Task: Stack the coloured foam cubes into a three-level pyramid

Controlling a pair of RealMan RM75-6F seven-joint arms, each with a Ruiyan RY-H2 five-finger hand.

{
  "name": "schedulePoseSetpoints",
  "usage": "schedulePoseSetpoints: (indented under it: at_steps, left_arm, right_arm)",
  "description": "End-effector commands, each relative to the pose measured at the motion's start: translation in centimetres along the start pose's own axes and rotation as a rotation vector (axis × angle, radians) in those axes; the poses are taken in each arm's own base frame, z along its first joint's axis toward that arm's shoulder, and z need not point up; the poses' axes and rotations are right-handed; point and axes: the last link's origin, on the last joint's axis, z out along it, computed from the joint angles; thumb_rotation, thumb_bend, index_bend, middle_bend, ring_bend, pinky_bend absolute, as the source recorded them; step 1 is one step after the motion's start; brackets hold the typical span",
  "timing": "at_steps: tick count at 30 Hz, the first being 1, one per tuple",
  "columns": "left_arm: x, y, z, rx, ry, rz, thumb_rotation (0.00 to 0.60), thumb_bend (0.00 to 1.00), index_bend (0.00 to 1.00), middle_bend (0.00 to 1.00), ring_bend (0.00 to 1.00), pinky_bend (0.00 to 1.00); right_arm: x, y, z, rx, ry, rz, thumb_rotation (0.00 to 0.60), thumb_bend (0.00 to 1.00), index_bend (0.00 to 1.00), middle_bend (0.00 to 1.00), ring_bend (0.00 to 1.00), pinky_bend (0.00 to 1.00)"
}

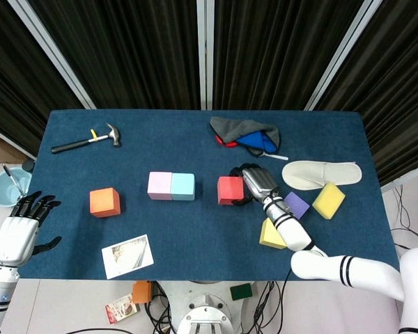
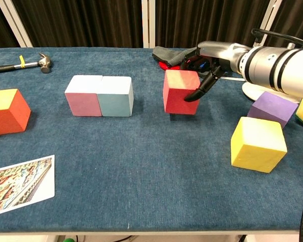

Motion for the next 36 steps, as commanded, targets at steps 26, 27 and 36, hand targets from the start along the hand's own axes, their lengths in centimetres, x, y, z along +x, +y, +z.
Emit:
schedulePoseSetpoints:
  at_steps: [26, 27, 36]
  left_arm:
    - [-0.4, -1.3, -0.4, 0.026, -0.004, -0.009, 0.600, 0.03, 0.26, 0.20, 0.10, 0.16]
    - [-0.4, -1.3, -0.3, 0.026, -0.003, -0.010, 0.600, 0.03, 0.26, 0.20, 0.10, 0.16]
    - [-0.6, -1.4, -0.3, 0.030, -0.008, -0.014, 0.600, 0.03, 0.26, 0.20, 0.10, 0.16]
  right_arm:
    - [-1.3, -6.2, 5.2, -0.041, -0.063, -0.113, 0.600, 0.18, 0.46, 0.40, 0.17, 0.15]
    - [-1.4, -6.2, 5.2, -0.041, -0.064, -0.112, 0.600, 0.18, 0.46, 0.39, 0.17, 0.15]
    - [-2.0, -6.7, 5.8, -0.046, -0.080, -0.105, 0.600, 0.18, 0.46, 0.39, 0.17, 0.15]
